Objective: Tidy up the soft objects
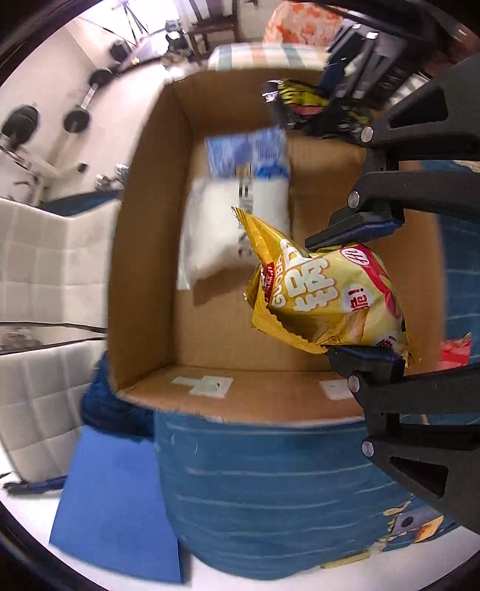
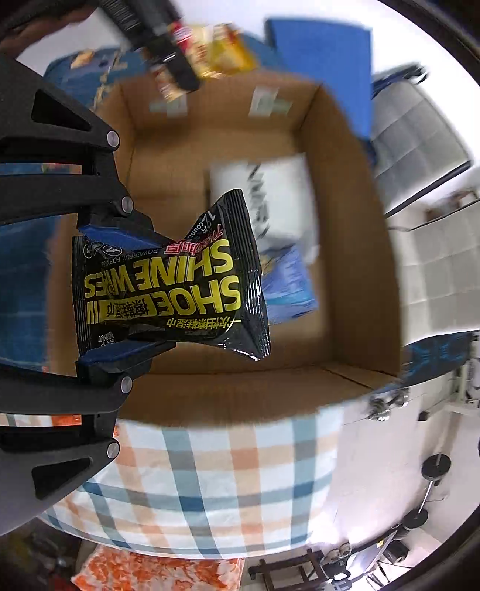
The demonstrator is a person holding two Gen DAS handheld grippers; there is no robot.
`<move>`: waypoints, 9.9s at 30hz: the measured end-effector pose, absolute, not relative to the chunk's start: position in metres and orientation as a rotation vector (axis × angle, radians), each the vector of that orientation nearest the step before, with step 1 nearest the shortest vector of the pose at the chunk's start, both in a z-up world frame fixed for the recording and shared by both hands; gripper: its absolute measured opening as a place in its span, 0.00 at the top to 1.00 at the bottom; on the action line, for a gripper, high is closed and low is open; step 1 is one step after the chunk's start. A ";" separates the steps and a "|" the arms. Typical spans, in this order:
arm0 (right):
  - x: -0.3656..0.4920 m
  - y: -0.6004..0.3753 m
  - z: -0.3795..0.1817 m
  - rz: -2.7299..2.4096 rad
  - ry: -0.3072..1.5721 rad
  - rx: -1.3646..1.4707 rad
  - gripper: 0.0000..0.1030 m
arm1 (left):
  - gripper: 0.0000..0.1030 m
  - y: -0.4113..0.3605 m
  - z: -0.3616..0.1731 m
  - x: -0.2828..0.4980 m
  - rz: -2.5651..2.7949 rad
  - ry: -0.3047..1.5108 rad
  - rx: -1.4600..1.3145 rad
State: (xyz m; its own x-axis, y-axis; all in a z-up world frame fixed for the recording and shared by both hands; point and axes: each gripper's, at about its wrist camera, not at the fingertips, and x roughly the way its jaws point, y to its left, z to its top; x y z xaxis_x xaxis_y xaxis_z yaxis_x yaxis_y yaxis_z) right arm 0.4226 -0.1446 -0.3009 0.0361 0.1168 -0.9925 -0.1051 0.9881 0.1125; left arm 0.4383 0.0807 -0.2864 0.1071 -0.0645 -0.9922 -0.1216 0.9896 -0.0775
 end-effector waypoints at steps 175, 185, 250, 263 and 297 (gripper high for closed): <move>0.184 -0.160 -0.329 0.317 1.620 -0.036 0.59 | 0.56 -0.007 -0.291 0.166 0.081 1.431 -0.136; 0.181 -0.176 -0.255 0.374 1.495 0.005 0.59 | 0.56 -0.012 -0.205 0.169 0.042 1.275 -0.148; 0.440 -0.051 -0.379 0.438 1.689 0.061 0.59 | 0.56 0.097 -0.373 0.423 -0.028 1.739 -0.289; 0.440 -0.036 -0.403 0.407 1.726 0.001 0.37 | 0.52 0.095 -0.391 0.419 -0.006 1.802 -0.294; 0.388 -0.088 -0.287 0.301 1.457 -0.074 0.00 | 0.03 0.046 -0.233 0.362 0.059 1.402 -0.149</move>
State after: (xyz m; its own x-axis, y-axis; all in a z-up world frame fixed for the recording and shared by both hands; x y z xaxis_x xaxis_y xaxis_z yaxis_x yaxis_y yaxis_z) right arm 0.3883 -0.0882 -0.2867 0.0835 0.1572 -0.9840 -0.2460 0.9602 0.1325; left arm 0.3619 0.0455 -0.2332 0.1682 -0.0468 -0.9846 -0.1293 0.9892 -0.0691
